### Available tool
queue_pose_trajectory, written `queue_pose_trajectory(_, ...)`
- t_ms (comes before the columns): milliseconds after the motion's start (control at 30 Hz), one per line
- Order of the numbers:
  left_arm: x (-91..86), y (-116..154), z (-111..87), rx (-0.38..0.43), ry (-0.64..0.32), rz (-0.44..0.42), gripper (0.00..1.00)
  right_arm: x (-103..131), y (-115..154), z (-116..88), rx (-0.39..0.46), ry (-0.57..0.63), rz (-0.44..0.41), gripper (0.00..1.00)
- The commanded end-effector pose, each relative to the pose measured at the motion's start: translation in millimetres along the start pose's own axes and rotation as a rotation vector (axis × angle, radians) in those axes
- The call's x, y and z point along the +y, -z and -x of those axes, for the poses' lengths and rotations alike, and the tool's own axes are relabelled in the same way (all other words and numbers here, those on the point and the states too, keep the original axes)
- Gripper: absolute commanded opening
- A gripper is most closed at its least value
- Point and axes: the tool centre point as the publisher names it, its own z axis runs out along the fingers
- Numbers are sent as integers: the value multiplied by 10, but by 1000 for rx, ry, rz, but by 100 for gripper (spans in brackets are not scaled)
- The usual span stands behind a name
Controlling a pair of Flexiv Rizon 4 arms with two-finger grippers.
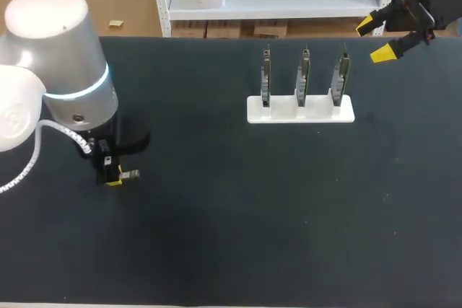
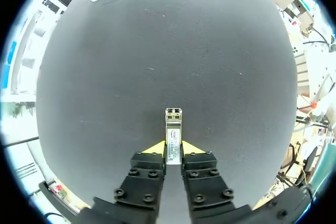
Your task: Pick up the optical module with the left hand, and insert it into the network port with the right hand.
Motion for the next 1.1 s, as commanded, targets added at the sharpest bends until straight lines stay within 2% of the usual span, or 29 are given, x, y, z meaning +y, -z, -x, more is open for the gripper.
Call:
queue_pose_trajectory(33,166,176,-3,-70,51,27,0,25,-4,0,0,1,-6,100)
queue_pose_trajectory(167,473,458,73,-235,151,86,0,25,-4,0,0,1,-6,100)
queue_pose_trajectory(267,758,721,145,-422,238,117,0,25,-4,0,0,1,-6,100)
queue_pose_trajectory(333,1016,936,211,-512,256,178,0,25,-4,0,0,1,-6,100)
queue_pose_trajectory(433,1363,1184,307,-674,333,246,0,25,-4,0,0,1,-6,100)
queue_pose_trajectory(500,1603,1354,430,-727,334,309,0,25,-4,0,0,1,-6,100)
queue_pose_trajectory(533,1756,1474,549,-781,315,326,0,25,-4,0,0,1,-6,100)
queue_pose_trajectory(600,1945,1640,713,-804,281,372,0,25,-4,0,0,1,-6,100)
queue_pose_trajectory(667,2193,1885,942,-876,230,415,0,25,-4,0,0,1,-6,100)
queue_pose_trajectory(733,2331,2107,1195,-941,190,435,0,25,-4,0,0,1,-6,100)
queue_pose_trajectory(800,2484,2259,1415,-970,139,447,0,25,-4,0,0,1,-6,100)
queue_pose_trajectory(933,2627,2497,1976,-1032,8,403,0,25,-4,0,0,1,-6,100)
queue_pose_trajectory(1100,2632,2726,2616,-1164,-120,322,0,25,-4,0,0,1,-6,100)
